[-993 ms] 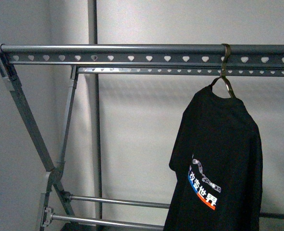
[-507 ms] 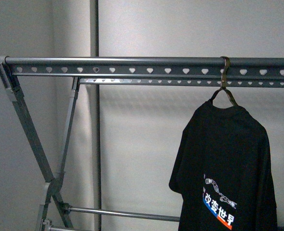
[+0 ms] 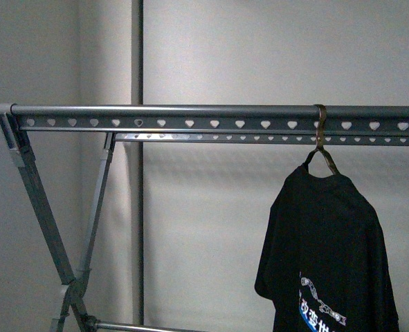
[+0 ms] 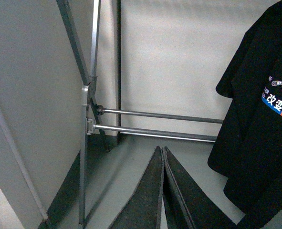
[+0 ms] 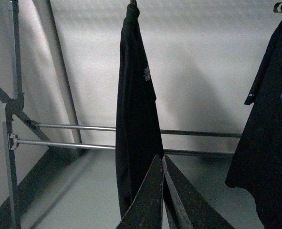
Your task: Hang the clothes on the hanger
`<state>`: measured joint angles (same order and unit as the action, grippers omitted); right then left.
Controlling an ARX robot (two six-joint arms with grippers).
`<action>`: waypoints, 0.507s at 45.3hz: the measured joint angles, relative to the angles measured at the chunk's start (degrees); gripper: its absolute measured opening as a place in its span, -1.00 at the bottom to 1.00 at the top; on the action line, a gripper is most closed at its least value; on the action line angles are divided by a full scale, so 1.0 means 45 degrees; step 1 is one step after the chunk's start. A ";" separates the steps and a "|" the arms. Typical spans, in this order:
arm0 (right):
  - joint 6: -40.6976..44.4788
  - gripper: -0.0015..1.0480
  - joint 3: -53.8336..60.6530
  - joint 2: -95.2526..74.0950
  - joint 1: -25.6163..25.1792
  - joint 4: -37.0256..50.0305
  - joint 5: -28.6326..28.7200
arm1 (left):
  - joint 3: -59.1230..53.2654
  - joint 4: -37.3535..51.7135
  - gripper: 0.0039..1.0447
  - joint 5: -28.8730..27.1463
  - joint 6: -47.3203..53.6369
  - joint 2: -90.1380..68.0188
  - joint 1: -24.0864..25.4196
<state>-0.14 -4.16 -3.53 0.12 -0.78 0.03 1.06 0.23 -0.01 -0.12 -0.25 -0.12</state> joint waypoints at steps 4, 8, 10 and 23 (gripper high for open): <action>0.0000 -0.95 0.0121 0.0092 0.0000 0.0019 0.0000 | 0.0000 0.0000 -0.94 -0.0005 0.0000 0.0000 0.0005; 0.0000 -0.95 0.0219 0.0180 0.0000 0.0029 0.0000 | 0.0000 0.0000 -0.94 -0.0005 0.0000 0.0000 0.0000; 0.0000 -0.95 0.0262 0.0219 0.0000 0.0044 0.0000 | 0.0000 0.0000 -0.94 0.0000 0.0000 0.0000 0.0005; 0.0000 -0.95 0.0840 0.0729 0.0000 0.0126 0.0000 | 0.0000 0.0000 -0.94 -0.0005 0.0005 0.0000 0.0005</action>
<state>-0.14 -0.38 -0.25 0.12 -0.21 0.03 1.06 0.23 -0.03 -0.10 -0.25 -0.10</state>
